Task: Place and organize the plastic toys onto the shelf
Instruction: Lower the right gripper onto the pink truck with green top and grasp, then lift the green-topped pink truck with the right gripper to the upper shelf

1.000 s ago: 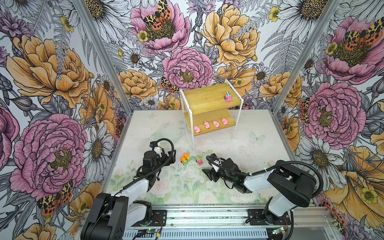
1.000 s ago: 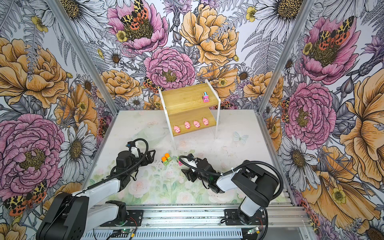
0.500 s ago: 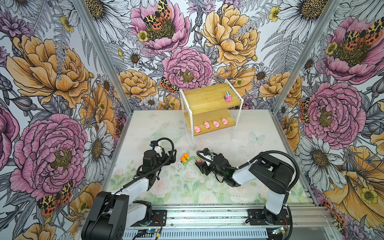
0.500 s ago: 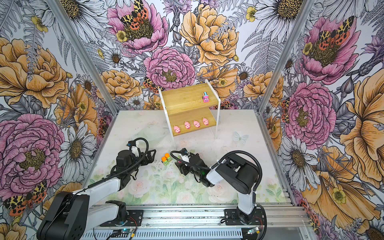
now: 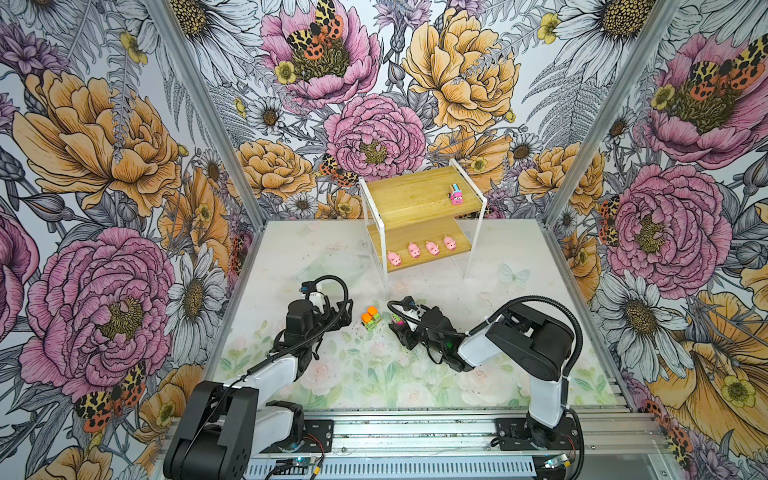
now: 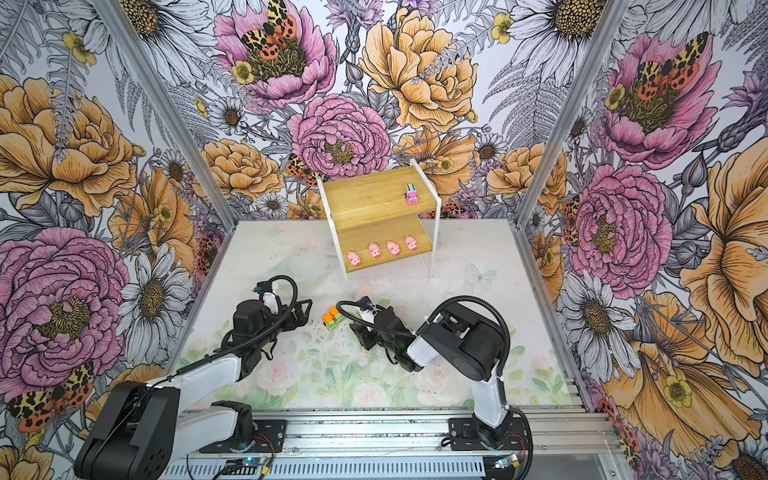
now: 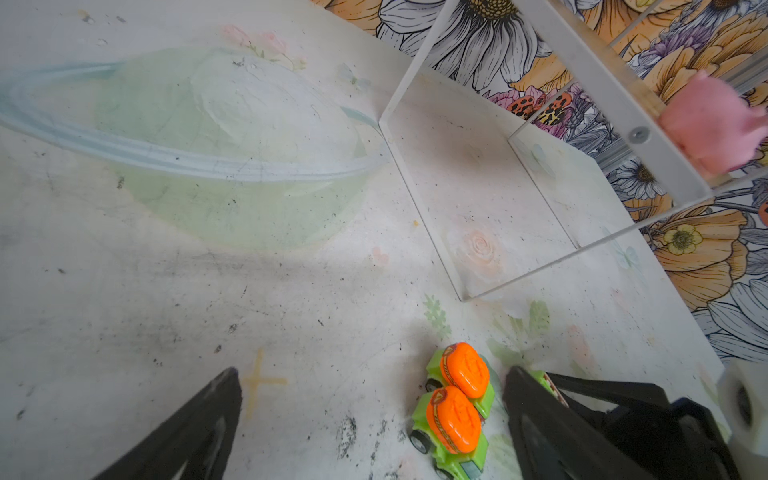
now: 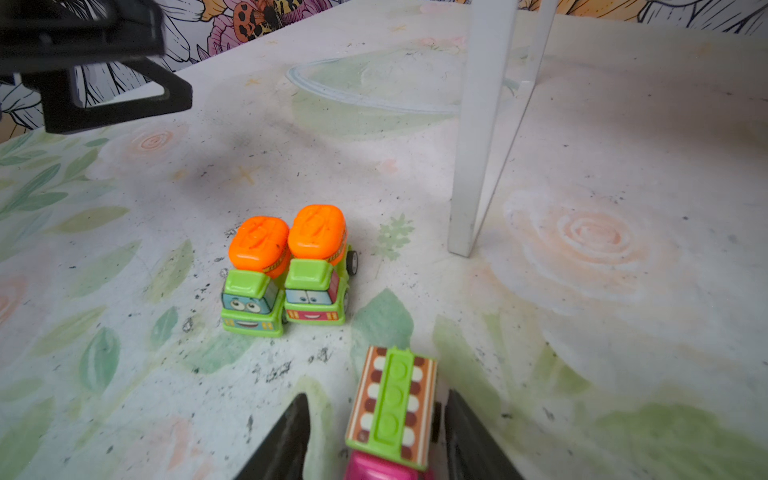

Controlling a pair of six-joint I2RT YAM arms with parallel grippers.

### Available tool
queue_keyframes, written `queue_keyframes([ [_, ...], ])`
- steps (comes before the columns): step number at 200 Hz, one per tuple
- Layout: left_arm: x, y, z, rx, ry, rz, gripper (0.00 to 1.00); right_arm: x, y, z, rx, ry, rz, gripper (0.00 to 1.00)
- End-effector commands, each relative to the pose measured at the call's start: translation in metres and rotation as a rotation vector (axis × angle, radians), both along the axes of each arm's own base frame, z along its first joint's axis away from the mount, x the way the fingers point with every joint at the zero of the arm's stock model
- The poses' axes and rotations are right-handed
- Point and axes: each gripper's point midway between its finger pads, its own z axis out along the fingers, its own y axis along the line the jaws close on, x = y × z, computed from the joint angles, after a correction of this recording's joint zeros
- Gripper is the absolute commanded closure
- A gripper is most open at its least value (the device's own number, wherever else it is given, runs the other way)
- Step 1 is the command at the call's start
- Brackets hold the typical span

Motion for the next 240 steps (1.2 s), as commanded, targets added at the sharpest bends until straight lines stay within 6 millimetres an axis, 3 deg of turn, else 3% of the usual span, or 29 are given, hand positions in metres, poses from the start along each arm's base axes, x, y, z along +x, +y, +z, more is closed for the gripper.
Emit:
queue_keyframes([
  [1,0.007,0.001,0.01,0.002,-0.027,-0.009,0.01,0.008,0.003,0.004,0.011,-0.023,-0.027,0.54],
  [43,0.007,0.001,0.009,0.002,-0.027,-0.008,0.01,0.009,0.004,0.004,0.009,-0.016,-0.026,0.69],
  [85,0.006,0.001,0.009,0.0,-0.024,-0.007,0.01,0.006,0.003,0.008,0.016,-0.005,-0.013,0.77],
  [126,0.007,0.001,0.009,0.0,-0.025,-0.005,0.01,-0.002,-0.002,0.041,0.055,-0.018,0.0,0.79],
  [157,0.006,0.001,0.009,-0.001,-0.023,-0.006,0.01,-0.009,-0.011,0.093,0.031,-0.041,0.01,0.79],
  [193,0.007,0.002,0.008,-0.004,-0.018,-0.005,0.01,-0.004,-0.038,0.188,0.021,-0.129,-0.041,0.79],
  [198,0.007,0.001,0.008,-0.005,-0.018,-0.007,0.01,0.006,-0.05,0.201,0.022,-0.139,-0.08,0.79],
  [240,0.008,0.001,0.007,-0.004,-0.013,-0.011,0.01,0.042,-0.095,0.308,0.044,-0.242,-0.214,0.79],
])
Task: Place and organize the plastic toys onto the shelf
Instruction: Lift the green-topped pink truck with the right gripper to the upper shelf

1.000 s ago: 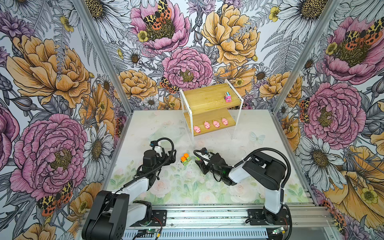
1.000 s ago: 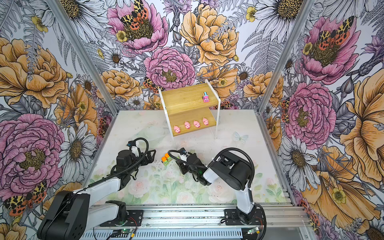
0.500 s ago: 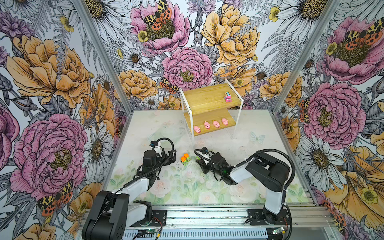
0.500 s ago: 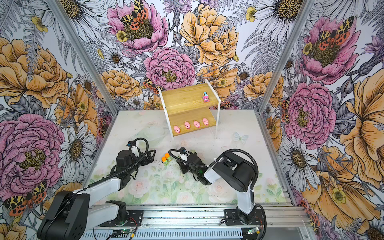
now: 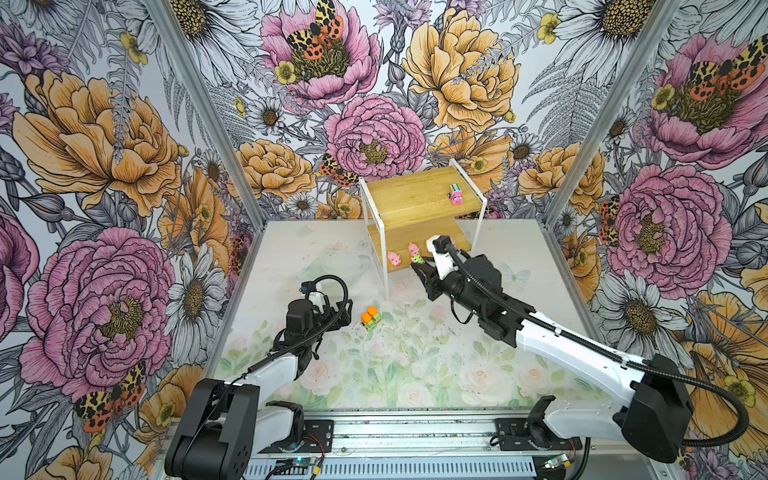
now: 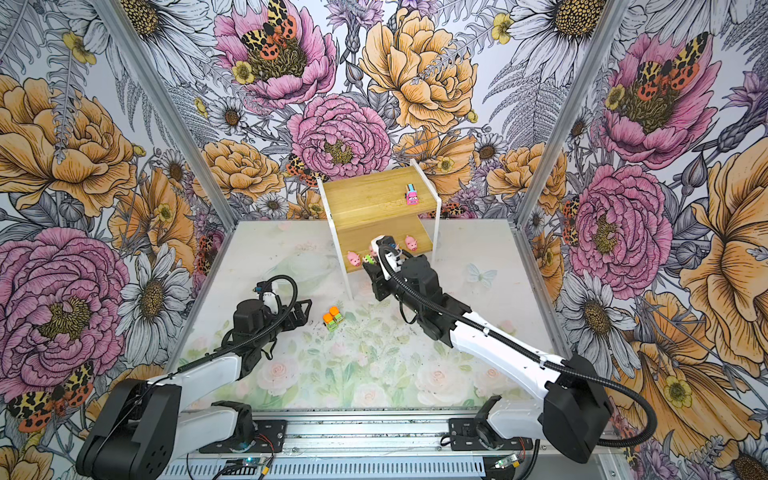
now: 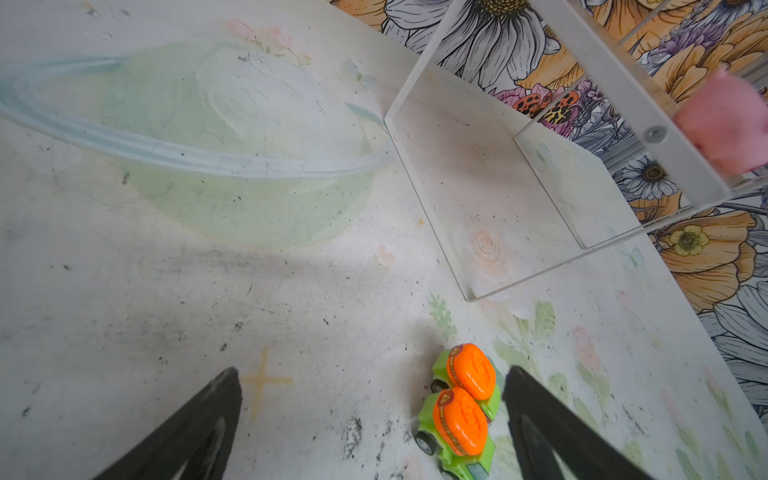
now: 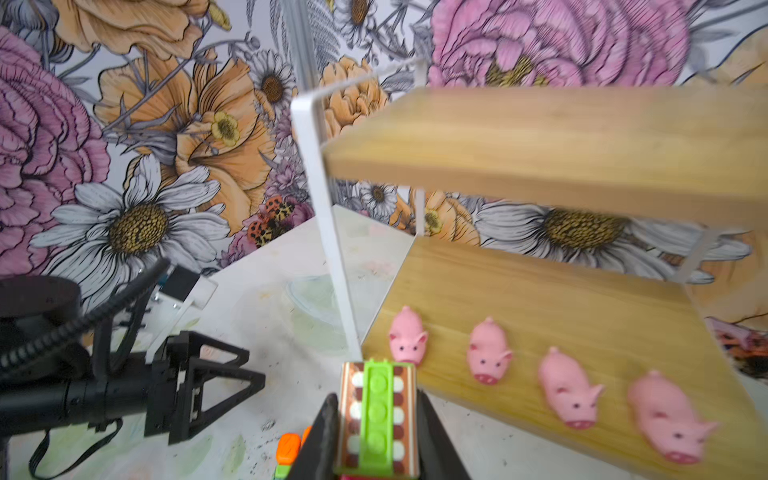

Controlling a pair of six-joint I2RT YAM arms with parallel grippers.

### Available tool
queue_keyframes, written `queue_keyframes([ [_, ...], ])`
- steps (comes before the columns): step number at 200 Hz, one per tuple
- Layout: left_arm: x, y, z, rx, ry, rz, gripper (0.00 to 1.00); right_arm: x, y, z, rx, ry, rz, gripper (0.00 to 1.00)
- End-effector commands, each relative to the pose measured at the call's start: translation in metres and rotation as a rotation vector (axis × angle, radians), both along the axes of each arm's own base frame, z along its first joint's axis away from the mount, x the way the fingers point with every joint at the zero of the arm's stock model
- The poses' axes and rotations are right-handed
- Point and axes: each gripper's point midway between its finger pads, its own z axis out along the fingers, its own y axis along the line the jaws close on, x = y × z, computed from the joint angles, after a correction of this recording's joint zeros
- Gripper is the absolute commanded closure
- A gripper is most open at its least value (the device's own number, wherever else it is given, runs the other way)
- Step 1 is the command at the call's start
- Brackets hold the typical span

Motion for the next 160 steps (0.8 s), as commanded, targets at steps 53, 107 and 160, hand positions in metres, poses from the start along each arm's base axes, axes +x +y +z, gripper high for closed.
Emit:
queue_keyframes([
  [53,0.007,-0.002,0.009,-0.005,-0.023,-0.019,0.01,0.072,-0.055,0.1,-0.055,-0.03,-0.252,0.78],
  [107,0.007,-0.003,0.009,-0.003,-0.023,-0.021,0.01,0.126,-0.052,0.105,-0.07,0.026,-0.333,0.78],
  [160,0.007,-0.003,0.009,-0.003,-0.021,-0.022,0.01,0.149,-0.052,0.092,-0.052,0.085,-0.35,0.79],
])
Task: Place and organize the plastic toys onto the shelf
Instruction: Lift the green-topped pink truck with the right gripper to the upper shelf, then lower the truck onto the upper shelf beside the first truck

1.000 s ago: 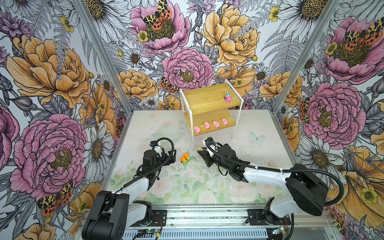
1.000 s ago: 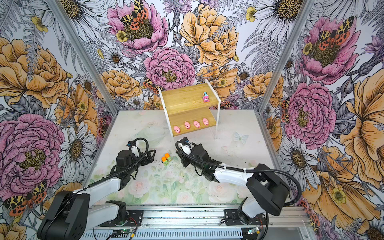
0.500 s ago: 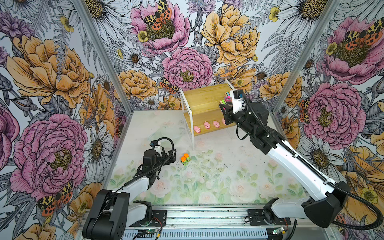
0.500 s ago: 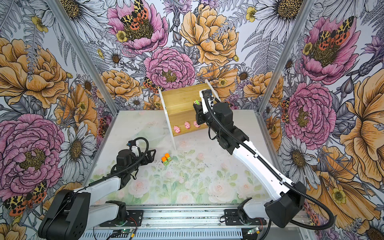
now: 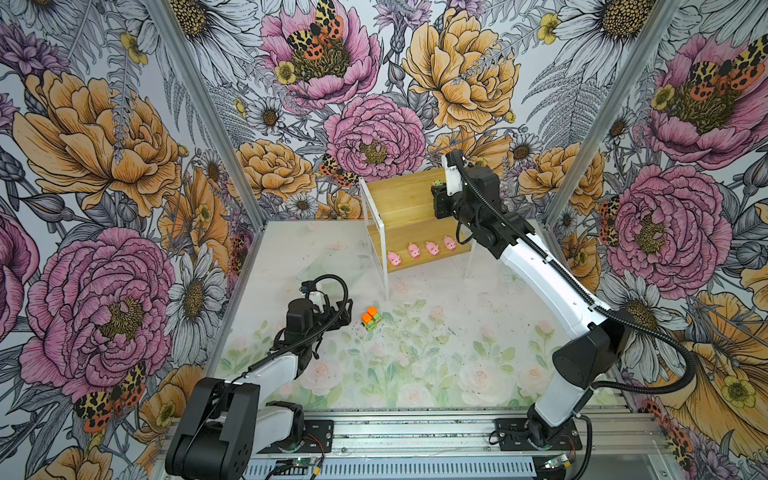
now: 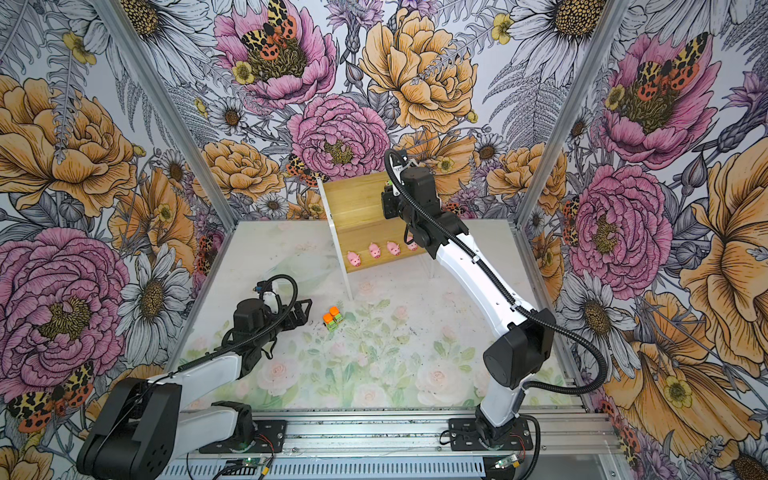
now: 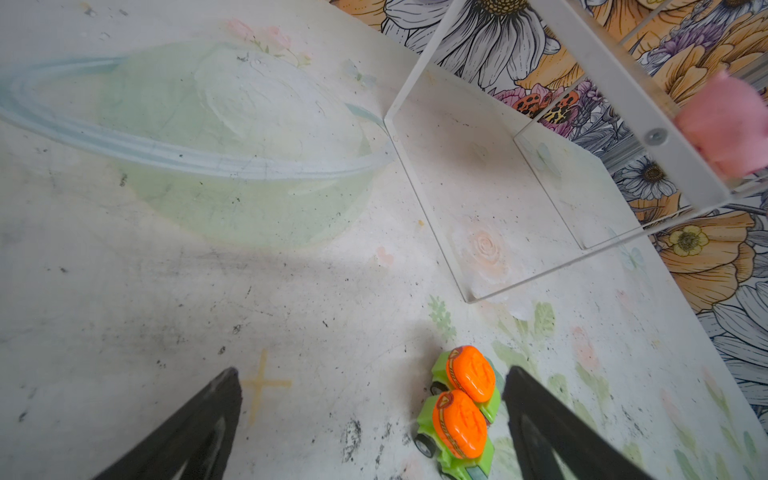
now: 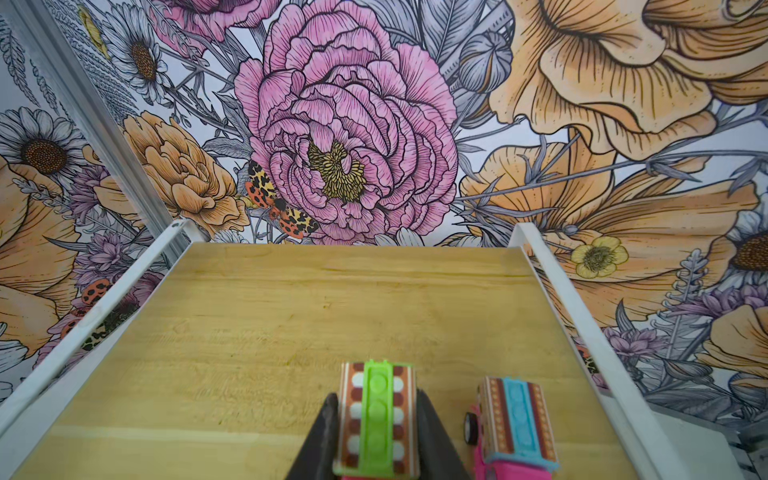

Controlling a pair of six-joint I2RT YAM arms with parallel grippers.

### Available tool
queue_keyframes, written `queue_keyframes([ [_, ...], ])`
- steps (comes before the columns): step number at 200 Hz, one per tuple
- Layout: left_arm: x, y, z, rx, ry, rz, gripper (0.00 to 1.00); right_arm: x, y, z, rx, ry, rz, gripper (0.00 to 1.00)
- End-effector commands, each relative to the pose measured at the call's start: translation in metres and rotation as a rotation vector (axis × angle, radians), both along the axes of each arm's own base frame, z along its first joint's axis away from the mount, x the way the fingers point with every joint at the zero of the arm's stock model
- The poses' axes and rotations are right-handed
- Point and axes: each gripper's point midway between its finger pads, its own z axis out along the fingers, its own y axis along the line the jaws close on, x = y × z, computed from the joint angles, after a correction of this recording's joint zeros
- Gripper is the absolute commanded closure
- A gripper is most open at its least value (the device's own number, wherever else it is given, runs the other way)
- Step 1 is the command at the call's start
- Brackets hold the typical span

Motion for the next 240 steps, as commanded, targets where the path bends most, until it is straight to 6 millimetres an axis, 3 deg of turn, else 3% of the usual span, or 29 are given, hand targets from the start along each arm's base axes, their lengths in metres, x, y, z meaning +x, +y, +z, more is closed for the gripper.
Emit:
queue_keyframes([
  [1,0.005,-0.003,0.009,-0.003,-0.023,-0.02,0.01,0.002,-0.005,0.013,0.037,-0.002,-0.02,0.79],
  [89,0.005,-0.002,0.008,-0.001,-0.022,-0.018,0.01,0.01,0.005,-0.016,0.021,0.065,0.01,0.78],
  [140,0.005,-0.001,0.009,-0.001,-0.024,-0.014,0.01,0.009,0.006,-0.022,0.018,0.081,0.015,0.77],
  [193,0.005,-0.001,0.009,-0.001,-0.025,-0.015,0.01,0.007,0.005,-0.025,0.01,0.084,0.016,0.63],
  [240,0.005,-0.001,0.009,-0.001,-0.025,-0.015,0.01,0.005,0.005,-0.018,0.012,0.07,0.022,0.58],
])
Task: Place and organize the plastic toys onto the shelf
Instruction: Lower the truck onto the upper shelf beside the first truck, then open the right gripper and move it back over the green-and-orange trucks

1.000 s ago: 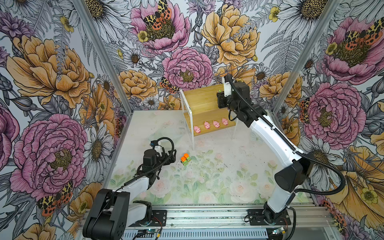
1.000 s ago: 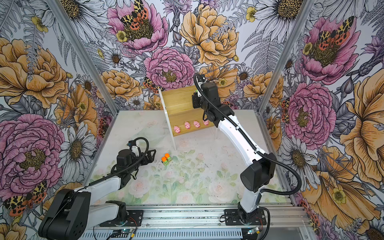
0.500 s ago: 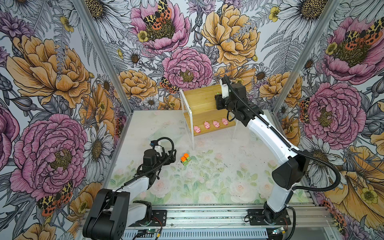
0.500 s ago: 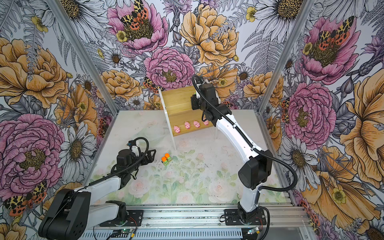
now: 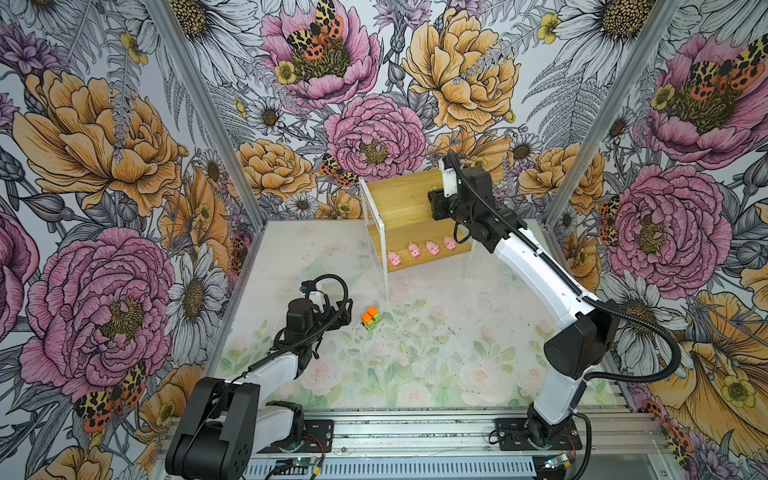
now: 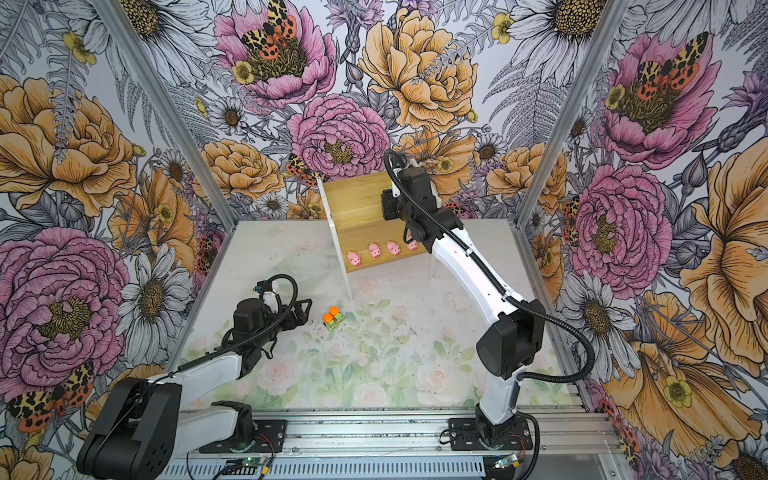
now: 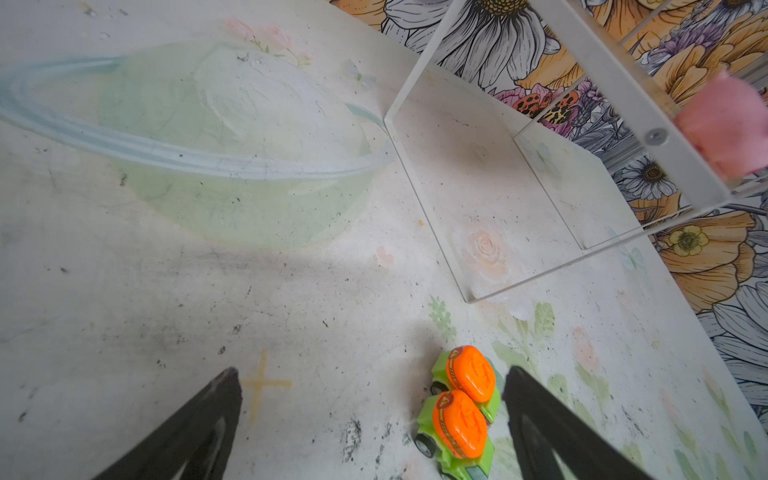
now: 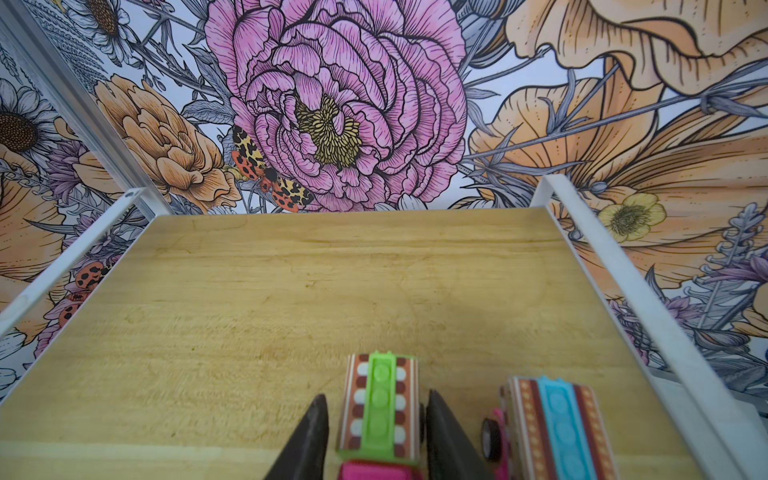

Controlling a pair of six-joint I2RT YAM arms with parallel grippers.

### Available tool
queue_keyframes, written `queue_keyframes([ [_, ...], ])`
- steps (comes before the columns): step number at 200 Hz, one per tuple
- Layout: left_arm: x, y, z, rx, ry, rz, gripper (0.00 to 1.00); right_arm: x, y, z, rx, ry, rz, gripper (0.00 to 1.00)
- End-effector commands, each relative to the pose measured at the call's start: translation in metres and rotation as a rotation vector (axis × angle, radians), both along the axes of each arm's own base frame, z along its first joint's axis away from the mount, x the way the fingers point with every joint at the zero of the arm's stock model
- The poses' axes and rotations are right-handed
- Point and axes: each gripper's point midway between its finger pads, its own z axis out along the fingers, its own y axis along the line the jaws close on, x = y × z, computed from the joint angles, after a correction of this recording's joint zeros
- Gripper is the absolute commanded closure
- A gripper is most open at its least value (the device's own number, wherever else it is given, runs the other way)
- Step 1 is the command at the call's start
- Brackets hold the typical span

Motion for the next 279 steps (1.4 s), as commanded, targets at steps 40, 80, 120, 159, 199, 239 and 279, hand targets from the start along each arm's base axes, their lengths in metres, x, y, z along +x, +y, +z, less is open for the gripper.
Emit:
queue_keyframes([
  [40,0.005,-0.001,0.009,-0.001,-0.025,-0.015,0.01,-0.013,-0.003,0.02,-0.002,-0.037,0.021,0.51],
  [80,0.005,-0.001,0.008,-0.001,-0.025,-0.014,0.01,-0.029,-0.006,0.037,0.001,-0.07,0.034,0.49],
  [120,0.005,-0.002,0.008,-0.003,-0.025,-0.015,0.01,-0.07,-0.012,0.054,0.007,-0.102,0.073,0.47],
  [159,0.004,-0.002,0.008,-0.007,-0.023,-0.02,0.01,-0.131,0.004,0.02,-0.013,-0.117,0.311,0.45],
  [199,0.005,-0.002,0.008,-0.01,-0.019,-0.02,0.01,-0.189,0.039,-0.099,-0.08,-0.086,0.523,0.45],
  [239,0.005,-0.001,0.007,-0.012,-0.013,-0.012,0.01,-0.21,0.063,-0.182,0.052,-0.053,0.485,0.47],
  [279,0.006,0.004,0.006,-0.032,-0.009,0.004,0.01,-0.226,0.11,-0.23,0.082,-0.05,0.537,0.48],
])
